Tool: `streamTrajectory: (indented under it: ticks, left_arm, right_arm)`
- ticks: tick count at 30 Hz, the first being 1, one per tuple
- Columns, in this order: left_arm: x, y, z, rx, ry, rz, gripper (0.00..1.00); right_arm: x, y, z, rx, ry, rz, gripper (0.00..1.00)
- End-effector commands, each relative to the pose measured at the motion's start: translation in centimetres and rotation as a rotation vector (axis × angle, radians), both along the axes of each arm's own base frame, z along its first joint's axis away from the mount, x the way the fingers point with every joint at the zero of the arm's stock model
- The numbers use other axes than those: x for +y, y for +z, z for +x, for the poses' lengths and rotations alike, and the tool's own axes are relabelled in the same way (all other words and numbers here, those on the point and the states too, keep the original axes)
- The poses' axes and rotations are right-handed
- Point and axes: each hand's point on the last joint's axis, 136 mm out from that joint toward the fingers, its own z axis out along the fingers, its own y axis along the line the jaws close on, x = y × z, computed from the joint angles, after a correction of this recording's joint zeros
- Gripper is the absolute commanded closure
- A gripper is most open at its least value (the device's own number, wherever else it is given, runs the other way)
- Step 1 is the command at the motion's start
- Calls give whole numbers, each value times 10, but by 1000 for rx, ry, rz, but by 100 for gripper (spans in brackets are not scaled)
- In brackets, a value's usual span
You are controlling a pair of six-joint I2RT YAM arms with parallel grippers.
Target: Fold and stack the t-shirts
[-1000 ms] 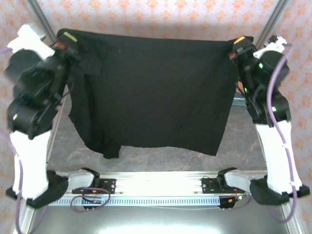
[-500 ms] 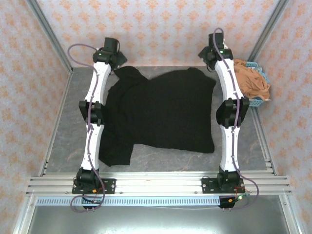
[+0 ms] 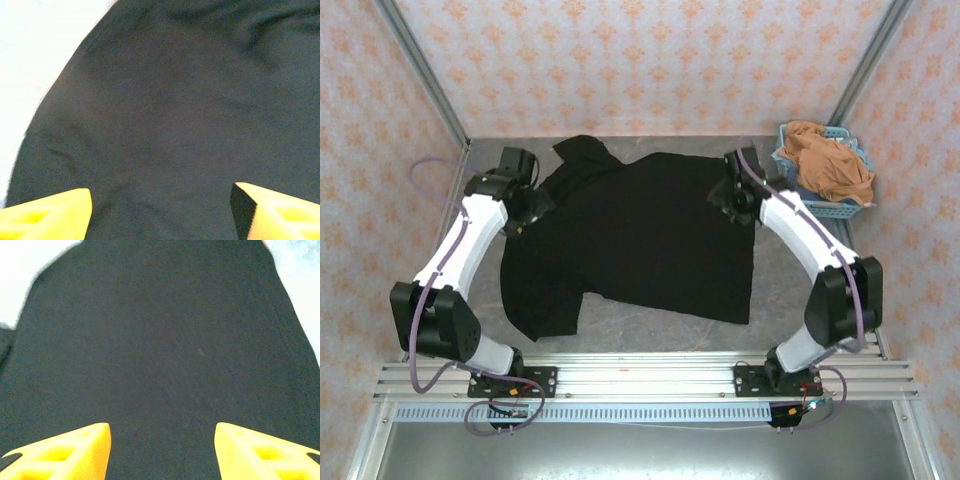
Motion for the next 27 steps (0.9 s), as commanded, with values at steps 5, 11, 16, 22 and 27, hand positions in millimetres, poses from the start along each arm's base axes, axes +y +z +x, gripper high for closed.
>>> streamTrajectory:
  ticks: [5,11,16,22,27]
  left_arm:
    - [26,-41,-103,262,106,52,41]
    - [31,-69,-159,361,224,50,34]
    - [18,-97,-145,324,257,-45,22]
    - [8,-122,-112,256,304,-125,11]
    - [-4,-148,-86,225,293,-194,24]
  right_arm:
    - [-24,-42,-95,163,-88,-17,54]
    - [-26,-58,-140,288,-92,22,47]
    - [-23,-80,-154,345,-111,65,36]
    - [-28,-97,-155,371,-195,139,28]
    - [-29,-108,-158,407,-265,178,27]
